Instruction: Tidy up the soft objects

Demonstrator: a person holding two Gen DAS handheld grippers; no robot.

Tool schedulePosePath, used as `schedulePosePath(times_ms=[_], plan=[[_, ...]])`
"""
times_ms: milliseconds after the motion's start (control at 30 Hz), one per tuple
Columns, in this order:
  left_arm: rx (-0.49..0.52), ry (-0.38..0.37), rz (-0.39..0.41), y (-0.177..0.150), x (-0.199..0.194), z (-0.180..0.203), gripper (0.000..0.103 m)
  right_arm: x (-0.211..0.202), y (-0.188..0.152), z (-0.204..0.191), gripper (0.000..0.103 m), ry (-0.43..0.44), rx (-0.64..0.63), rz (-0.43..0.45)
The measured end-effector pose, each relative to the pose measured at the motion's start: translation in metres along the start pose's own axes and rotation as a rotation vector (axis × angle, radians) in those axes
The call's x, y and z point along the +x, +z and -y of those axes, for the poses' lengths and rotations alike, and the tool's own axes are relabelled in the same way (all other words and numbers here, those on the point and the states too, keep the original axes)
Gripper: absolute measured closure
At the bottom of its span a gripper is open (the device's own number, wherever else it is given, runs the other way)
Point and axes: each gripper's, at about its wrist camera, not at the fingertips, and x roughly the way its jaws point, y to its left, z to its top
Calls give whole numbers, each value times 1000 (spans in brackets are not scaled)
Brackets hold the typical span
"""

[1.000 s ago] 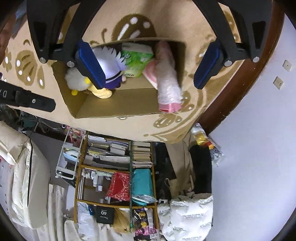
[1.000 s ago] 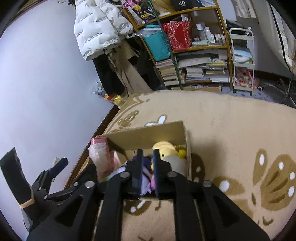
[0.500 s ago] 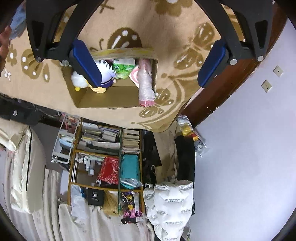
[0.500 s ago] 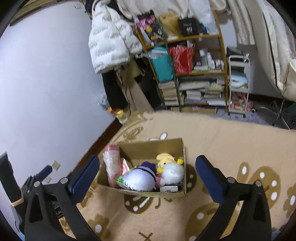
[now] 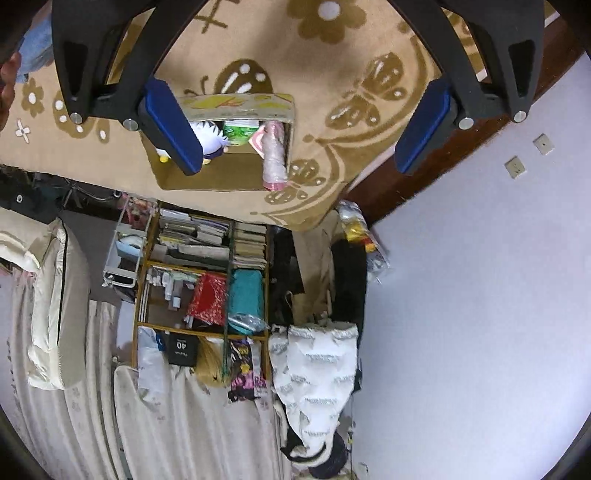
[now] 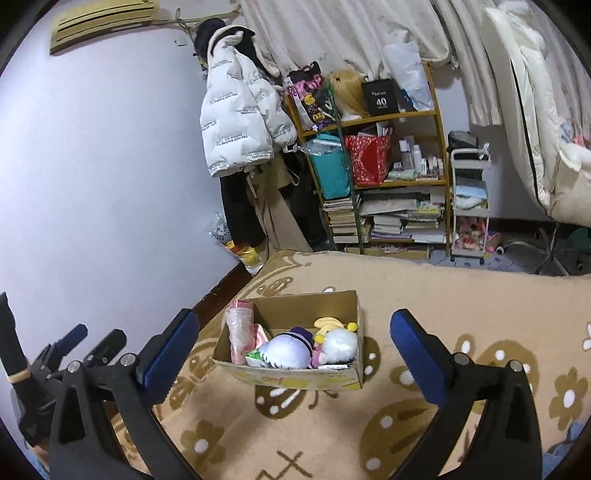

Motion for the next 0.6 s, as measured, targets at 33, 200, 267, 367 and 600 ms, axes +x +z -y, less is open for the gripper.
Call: schedulePosePath(times_ms=[33, 200, 267, 367, 600], plan=[[14, 5, 20, -4, -6, 1, 1, -2, -2, -1, 0, -1, -7, 4], [7, 13, 67, -18, -25, -1, 1, -16, -19, -5, 0, -6, -48, 31], [-9, 9, 71, -23, -29, -6, 1, -20, -27, -5, 0, -8, -50, 41], [-28, 6, 84, -31, -34, -13, 1, -24, -37, -4, 0, -12, -47, 55], [5, 20, 72, -49, -31, -11, 1, -25, -50, -2, 0, -35, -63, 59]])
